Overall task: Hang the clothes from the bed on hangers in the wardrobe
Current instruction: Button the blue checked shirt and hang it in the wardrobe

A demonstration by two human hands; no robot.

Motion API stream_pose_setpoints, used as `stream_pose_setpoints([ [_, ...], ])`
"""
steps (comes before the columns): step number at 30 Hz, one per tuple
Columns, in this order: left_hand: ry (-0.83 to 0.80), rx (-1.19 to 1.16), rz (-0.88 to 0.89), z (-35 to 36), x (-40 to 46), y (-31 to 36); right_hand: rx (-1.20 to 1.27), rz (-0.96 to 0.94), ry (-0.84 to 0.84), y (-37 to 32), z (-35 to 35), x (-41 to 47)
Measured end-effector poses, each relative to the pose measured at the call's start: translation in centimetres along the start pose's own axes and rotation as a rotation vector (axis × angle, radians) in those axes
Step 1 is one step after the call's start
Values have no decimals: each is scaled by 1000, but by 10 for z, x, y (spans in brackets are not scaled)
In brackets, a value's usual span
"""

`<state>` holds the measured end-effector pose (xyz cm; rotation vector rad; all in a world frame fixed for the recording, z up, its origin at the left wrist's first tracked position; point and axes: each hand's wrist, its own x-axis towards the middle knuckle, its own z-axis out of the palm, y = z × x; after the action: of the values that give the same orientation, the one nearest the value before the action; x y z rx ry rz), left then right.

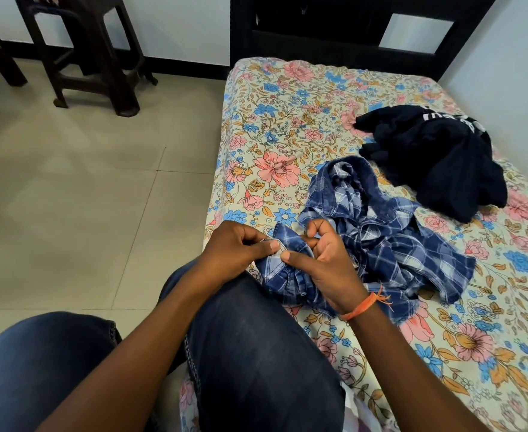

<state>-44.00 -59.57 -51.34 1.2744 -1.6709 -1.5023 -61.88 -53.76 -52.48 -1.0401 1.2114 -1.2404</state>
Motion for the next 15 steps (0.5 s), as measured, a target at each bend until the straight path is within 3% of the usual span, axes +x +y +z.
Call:
stream_pose_setpoints([
  [9,-86,78,-17,6,6,-5,0,-45,36,4,-2,2],
  [15,48,300,97,16,7,-7,-117,-91,127,7,-1,-3],
])
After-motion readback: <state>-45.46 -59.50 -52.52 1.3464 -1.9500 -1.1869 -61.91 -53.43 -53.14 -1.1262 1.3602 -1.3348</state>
